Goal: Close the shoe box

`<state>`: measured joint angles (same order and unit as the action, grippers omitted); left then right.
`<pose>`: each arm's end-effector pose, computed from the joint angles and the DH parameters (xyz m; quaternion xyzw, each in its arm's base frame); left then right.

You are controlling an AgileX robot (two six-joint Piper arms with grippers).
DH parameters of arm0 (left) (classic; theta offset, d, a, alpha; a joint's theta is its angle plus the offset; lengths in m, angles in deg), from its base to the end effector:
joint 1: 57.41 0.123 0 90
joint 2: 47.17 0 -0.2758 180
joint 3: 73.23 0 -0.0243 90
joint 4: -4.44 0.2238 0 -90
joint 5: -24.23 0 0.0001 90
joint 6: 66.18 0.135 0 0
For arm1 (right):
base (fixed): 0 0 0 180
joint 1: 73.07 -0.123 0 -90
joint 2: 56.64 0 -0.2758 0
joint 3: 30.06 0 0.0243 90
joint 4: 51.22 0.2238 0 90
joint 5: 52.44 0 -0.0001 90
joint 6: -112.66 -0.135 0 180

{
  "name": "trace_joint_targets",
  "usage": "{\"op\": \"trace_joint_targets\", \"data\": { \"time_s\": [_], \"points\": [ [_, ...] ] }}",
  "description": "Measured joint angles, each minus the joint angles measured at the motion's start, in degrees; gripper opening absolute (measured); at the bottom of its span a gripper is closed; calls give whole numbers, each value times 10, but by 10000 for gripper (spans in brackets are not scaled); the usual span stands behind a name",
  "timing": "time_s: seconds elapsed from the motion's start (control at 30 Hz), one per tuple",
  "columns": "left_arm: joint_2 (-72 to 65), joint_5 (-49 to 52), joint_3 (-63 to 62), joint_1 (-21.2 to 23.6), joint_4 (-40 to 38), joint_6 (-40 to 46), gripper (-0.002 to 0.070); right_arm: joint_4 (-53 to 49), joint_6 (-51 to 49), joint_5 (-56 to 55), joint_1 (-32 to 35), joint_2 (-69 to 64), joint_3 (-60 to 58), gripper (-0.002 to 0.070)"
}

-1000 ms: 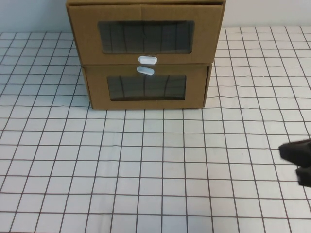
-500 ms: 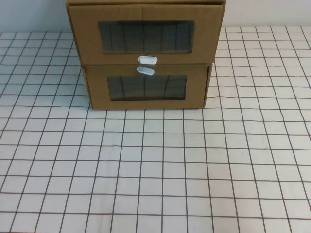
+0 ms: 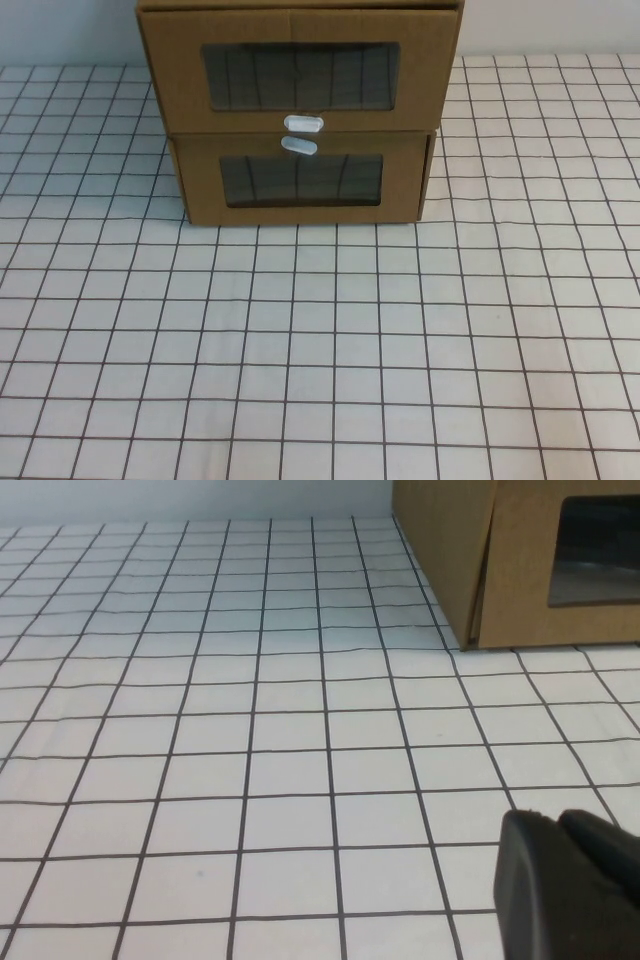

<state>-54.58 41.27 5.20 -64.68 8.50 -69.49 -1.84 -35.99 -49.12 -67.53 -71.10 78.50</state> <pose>0.0792 -0.0073 0.1689 0.0470 0.7803 -0.0283 0.6230 0.0894 -0.0026 0.2366 0.1262 0.6835 0.0931 0.7129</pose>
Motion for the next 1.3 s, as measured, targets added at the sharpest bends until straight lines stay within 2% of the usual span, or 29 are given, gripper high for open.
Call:
{"op": "trace_joint_targets", "data": {
  "time_s": [0.13, 0.43, 0.5, 0.67, 0.77, 1.0, 1.3],
  "points": [
    [0, 0, 0, 0, 0, 0, -5, 2, 23, 12, 4, 65, -34, -13],
    [1, 1, 0, 0, 0, 0, -5, -10, 33, 22, 6, 68, -48, -13],
    [1, 1, 0, 0, 0, 0, -5, -81, -17, 25, 6, 68, -48, -13],
    [1, 1, 0, 0, 0, 0, -5, -439, -368, 75, 6, 68, -48, -13],
    [1, 1, 0, 0, 0, 0, -5, -542, -446, 114, 6, 68, -54, -13],
    [1, 1, 0, 0, 0, 0, -5, -597, -476, 193, 6, 69, -68, -14],
    [1, 1, 0, 0, 0, 0, -5, -600, -479, 205, 5, 69, -68, -14]
  ]
}}
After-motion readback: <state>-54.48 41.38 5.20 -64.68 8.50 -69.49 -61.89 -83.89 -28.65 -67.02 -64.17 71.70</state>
